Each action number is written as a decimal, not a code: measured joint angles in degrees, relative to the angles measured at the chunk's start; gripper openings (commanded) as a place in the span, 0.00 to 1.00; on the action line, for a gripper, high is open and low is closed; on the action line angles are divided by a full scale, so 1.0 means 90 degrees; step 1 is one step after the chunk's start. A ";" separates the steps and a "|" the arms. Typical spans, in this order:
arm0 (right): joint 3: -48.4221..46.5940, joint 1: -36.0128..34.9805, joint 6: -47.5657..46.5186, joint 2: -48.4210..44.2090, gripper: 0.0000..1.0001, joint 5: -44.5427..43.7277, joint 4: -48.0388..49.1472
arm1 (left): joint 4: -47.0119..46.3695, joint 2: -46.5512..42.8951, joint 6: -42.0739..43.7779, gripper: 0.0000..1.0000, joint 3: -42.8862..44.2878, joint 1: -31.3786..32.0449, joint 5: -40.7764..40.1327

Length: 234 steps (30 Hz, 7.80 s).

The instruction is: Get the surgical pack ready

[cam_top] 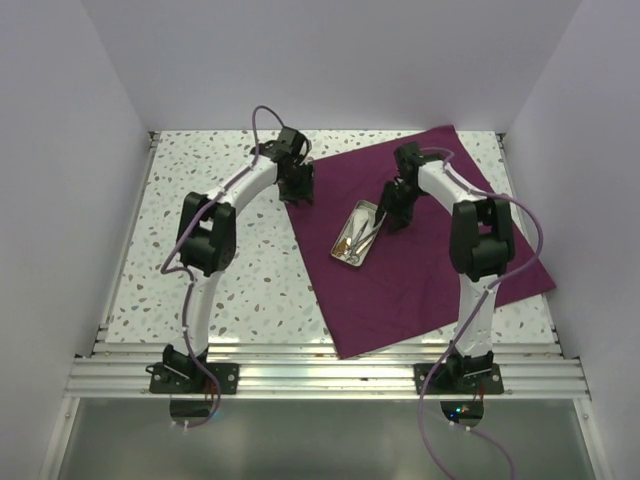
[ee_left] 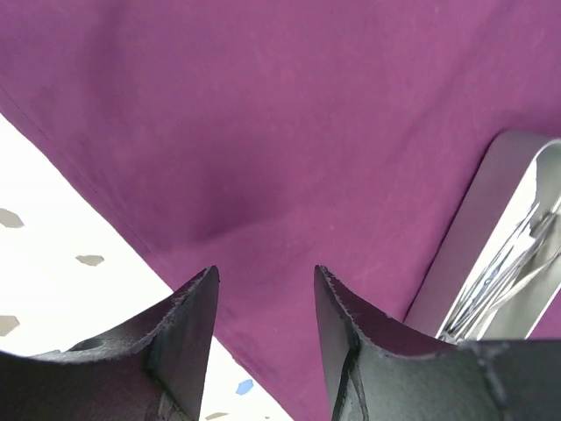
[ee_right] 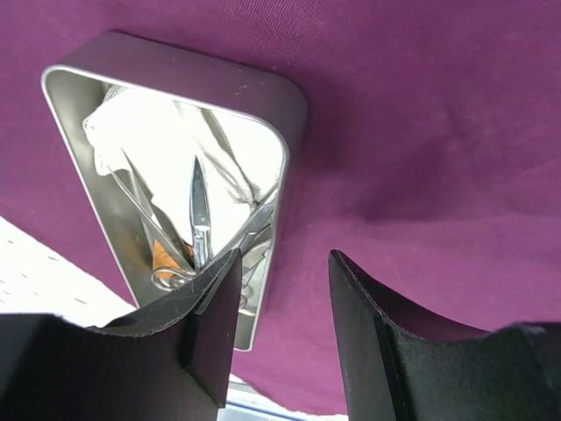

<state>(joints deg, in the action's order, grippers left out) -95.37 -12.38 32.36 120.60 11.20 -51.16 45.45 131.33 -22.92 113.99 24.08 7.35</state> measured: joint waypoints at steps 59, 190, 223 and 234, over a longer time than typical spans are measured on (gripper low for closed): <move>0.6156 0.0461 0.8905 -0.3980 0.00 -0.0017 0.3521 | -0.0777 -0.0214 -0.0889 0.48 -0.0918 -0.0304 0.0872; -0.1022 -0.1333 -0.1302 0.0726 0.15 -0.1307 -0.0695 | 0.1059 -0.2844 -0.0729 0.55 -0.3332 -0.1547 -0.1729; -0.1324 -0.1328 -0.1435 0.0780 0.39 -0.1243 -0.0857 | 0.0083 -0.2999 -0.0959 0.08 -0.4403 -0.1093 0.0046; -0.1285 -0.1333 -0.1537 0.0527 0.59 -0.1141 -0.1173 | -0.0270 -0.2157 -0.1280 0.08 -0.3929 -0.0425 0.0461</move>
<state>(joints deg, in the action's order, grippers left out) -106.94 -24.38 18.52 125.34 0.93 -61.71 43.03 111.92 -34.44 78.63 20.25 11.51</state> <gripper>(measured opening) 0.506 0.053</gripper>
